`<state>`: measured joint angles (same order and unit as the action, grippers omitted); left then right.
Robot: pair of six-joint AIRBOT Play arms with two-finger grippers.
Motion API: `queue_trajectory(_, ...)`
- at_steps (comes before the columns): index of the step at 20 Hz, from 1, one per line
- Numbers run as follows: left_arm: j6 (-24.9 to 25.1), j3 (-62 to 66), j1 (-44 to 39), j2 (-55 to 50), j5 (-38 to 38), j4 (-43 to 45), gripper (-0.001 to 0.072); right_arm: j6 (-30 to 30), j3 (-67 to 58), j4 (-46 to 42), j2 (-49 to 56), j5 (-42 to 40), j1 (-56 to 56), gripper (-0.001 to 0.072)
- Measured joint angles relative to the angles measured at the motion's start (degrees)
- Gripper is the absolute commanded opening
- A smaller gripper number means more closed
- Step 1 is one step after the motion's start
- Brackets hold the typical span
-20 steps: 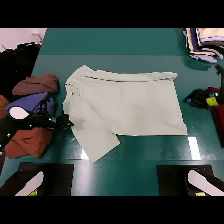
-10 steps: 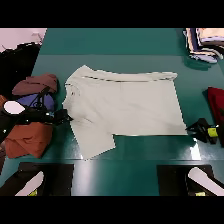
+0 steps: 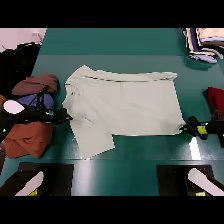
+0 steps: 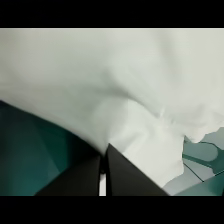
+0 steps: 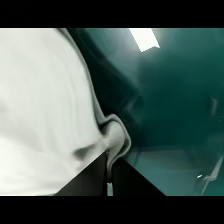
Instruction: Fold the shirts.
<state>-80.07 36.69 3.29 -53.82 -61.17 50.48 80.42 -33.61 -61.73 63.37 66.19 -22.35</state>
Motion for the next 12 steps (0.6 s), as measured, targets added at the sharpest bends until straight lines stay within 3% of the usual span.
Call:
queue_trajectory(5, -0.9, 12.5, 0.0, 4.3, -4.0, 4.2, 0.0021, -0.2, -13.6, 0.2, -2.3, 4.0, 4.4, 0.0017)
queue_trajectory(12, -3.2, 51.0, 0.0, 9.7, -9.8, 9.2, 0.0021, -0.2, -47.2, 0.2, -13.0, 3.8, 7.9, 0.0017)
